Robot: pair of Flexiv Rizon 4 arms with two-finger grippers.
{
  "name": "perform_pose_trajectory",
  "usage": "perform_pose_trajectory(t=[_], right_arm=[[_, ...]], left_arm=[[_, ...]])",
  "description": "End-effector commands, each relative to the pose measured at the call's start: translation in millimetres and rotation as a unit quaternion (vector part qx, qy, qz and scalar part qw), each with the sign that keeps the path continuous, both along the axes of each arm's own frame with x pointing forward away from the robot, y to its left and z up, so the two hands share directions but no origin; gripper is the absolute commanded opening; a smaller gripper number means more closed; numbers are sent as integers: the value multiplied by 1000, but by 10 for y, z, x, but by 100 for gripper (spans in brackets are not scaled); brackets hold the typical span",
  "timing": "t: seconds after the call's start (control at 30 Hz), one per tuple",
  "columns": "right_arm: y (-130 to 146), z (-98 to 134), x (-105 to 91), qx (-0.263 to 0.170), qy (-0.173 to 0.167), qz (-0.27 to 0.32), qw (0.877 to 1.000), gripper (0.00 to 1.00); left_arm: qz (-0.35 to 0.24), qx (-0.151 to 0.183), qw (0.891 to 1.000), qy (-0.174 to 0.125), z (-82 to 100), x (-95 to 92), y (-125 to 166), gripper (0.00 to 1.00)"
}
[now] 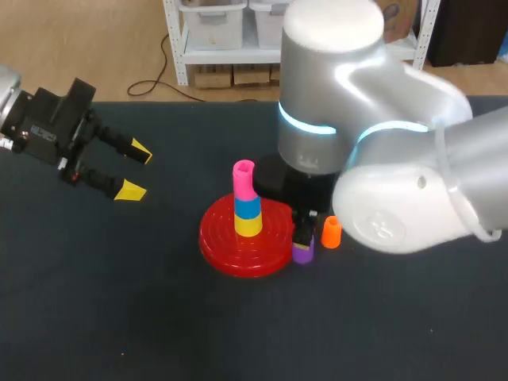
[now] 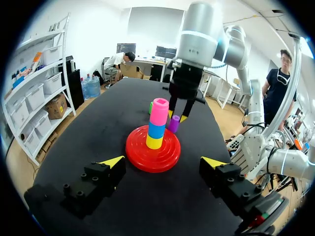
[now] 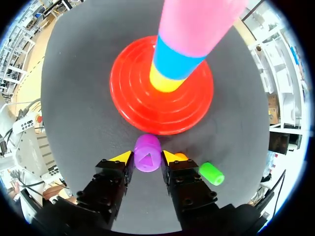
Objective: Pick up and stack the cylinders on the red base in this order: pink,purple,orange,green
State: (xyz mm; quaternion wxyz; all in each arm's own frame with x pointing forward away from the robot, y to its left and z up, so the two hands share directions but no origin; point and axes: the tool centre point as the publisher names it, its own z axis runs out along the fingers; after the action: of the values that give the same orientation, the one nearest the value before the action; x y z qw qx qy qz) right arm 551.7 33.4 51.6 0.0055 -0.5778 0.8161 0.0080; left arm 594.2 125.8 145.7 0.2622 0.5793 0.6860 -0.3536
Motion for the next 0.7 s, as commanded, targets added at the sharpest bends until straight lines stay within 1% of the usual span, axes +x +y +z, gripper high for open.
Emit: perform_pose_trajectory(t=[0.03,0.07,0.1,0.17,0.2,0.27,0.33,0.53,0.7], right_arm=[[3,440,42,-10,3,-4,1000,0],[13,582,76,-1,5,-10,1000,0],[18,673,102,-7,2,-14,1000,0],[45,858,170,-11,10,-23,1000,0],[63,943,201,-18,7,-27,999,0],[112,1120,269,-13,7,-35,999,0],[182,1263,332,-19,3,-40,999,0],[442,1620,442,-11,-9,-36,999,0],[636,1787,476,-7,-18,-23,1000,0]], left_arm=[[-1,-1,1000,0,-8,8,6,100],[-1,-1,1000,0,-8,8,6,100],[-1,-1,1000,0,-8,8,6,100],[-1,-1,1000,0,-8,8,6,100],[-1,-1,1000,0,-8,8,6,100],[-1,-1,1000,0,-8,8,6,100],[-1,-1,1000,0,-8,8,6,100],[-1,-1,1000,0,-8,8,6,100],[-1,-1,1000,0,-8,8,6,100]])
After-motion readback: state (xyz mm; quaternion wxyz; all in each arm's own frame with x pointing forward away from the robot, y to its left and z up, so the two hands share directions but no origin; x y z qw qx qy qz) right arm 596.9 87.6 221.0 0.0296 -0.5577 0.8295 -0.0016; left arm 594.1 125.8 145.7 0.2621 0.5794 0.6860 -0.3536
